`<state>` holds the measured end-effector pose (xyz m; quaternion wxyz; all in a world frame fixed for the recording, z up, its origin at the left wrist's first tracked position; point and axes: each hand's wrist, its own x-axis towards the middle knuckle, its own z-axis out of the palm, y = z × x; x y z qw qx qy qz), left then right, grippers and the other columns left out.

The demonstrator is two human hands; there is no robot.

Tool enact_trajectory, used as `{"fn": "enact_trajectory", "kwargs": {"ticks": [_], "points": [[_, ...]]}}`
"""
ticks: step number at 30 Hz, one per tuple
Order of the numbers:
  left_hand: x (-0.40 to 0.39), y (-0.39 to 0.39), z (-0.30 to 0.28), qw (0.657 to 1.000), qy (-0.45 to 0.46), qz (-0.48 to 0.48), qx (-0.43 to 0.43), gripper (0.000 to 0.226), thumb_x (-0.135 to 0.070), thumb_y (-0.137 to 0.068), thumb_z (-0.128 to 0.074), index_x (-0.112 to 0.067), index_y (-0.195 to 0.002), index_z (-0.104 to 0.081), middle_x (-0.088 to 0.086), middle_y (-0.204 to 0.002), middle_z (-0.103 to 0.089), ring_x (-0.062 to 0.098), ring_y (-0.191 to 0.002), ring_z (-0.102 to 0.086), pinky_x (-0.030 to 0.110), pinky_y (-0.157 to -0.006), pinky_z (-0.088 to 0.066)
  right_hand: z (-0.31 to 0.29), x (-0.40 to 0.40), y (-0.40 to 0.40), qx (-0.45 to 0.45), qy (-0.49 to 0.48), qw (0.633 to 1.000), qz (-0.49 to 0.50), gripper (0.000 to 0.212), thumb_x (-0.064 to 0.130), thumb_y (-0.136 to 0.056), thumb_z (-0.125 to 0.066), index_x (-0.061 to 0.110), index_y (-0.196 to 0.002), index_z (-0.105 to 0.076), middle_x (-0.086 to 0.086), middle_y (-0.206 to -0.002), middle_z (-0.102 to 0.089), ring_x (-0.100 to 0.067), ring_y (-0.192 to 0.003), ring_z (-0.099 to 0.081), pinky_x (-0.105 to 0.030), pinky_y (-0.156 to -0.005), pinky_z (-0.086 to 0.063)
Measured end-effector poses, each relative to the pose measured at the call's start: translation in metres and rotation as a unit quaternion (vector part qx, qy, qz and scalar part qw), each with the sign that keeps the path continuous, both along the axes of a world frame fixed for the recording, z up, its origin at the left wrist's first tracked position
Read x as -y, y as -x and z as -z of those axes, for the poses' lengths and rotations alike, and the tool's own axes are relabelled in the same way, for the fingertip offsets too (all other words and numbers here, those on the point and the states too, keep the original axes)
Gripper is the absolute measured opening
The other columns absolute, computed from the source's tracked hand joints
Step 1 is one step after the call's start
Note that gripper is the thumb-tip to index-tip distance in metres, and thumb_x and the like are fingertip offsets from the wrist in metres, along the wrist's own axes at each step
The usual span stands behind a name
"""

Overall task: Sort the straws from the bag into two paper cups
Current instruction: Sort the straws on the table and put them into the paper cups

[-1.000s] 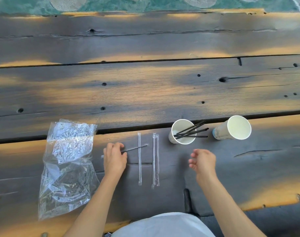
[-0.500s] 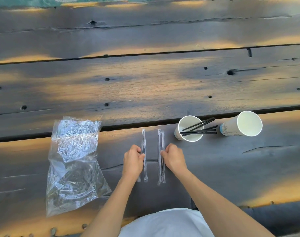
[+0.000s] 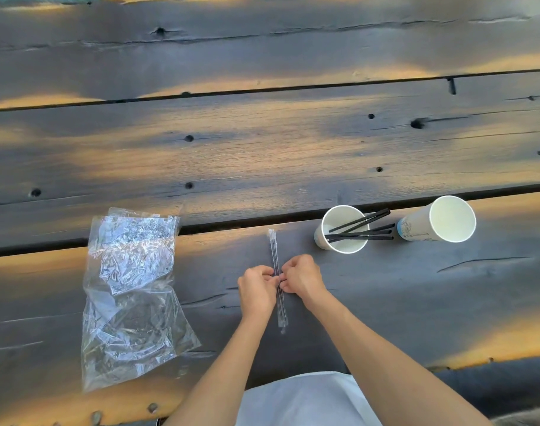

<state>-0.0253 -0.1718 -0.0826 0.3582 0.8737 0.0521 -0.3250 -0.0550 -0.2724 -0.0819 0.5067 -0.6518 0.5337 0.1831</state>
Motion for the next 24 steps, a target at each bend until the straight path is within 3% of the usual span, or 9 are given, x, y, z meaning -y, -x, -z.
{"fn": "enact_trajectory", "kwargs": {"ticks": [4, 8, 14, 19, 24], "points": [[0.001, -0.001, 0.003, 0.998, 0.024, -0.044, -0.044, 0.005, -0.007, -0.087, -0.075, -0.01, -0.09, -0.077, 0.003, -0.076, -0.074, 0.02, -0.075, -0.072, 0.04, -0.081, -0.061, 0.003, 0.001, 0.003, 0.012, -0.028, 0.999, 0.012, 0.021, 0.0, -0.088, -0.054, 0.011, -0.072, -0.064, -0.018, -0.086, -0.075, -0.029, -0.072, -0.072, -0.043, -0.076, -0.063], [-0.005, -0.002, 0.003, 0.994, 0.051, -0.061, -0.079, 0.004, -0.01, -0.086, -0.075, -0.013, -0.085, -0.075, 0.003, -0.079, -0.076, 0.02, -0.076, -0.072, 0.038, -0.078, -0.061, 0.002, 0.0, 0.01, 0.054, -0.079, 0.995, 0.025, 0.016, 0.004, -0.094, -0.053, 0.006, -0.088, -0.067, -0.011, -0.077, -0.071, -0.016, -0.062, -0.063, -0.03, -0.07, -0.062], [-0.014, 0.0, -0.001, 0.989, 0.1, -0.04, -0.105, 0.007, -0.01, -0.091, -0.07, -0.013, -0.087, -0.074, 0.006, -0.078, -0.077, 0.015, -0.074, -0.072, 0.022, -0.064, -0.054, -0.004, -0.004, 0.018, 0.105, -0.131, 0.985, 0.041, 0.01, 0.01, -0.096, -0.062, 0.001, -0.099, -0.065, -0.007, -0.073, -0.068, -0.011, -0.056, -0.058, -0.023, -0.057, -0.054], [-0.026, 0.005, -0.004, 0.981, 0.14, 0.009, -0.134, 0.017, 0.001, -0.092, -0.064, -0.009, -0.08, -0.071, -0.003, -0.069, -0.075, -0.005, -0.06, -0.066, 0.009, -0.054, -0.045, -0.01, -0.006, 0.028, 0.145, -0.138, 0.979, 0.03, 0.019, 0.017, -0.096, -0.064, 0.009, -0.079, -0.064, 0.005, -0.053, -0.061, -0.009, -0.05, -0.053, -0.021, -0.047, -0.046], [-0.031, 0.01, -0.009, 0.975, 0.154, 0.058, -0.147, 0.01, -0.008, -0.091, -0.071, -0.013, -0.084, -0.075, -0.005, -0.075, -0.075, -0.009, -0.063, -0.066, 0.006, -0.053, -0.044, -0.015, -0.005, 0.047, 0.174, -0.111, 0.977, 0.046, 0.014, 0.015, -0.097, -0.06, 0.005, -0.088, -0.063, -0.003, -0.058, -0.063, -0.014, -0.052, -0.056, -0.025, -0.048, -0.046]]}}
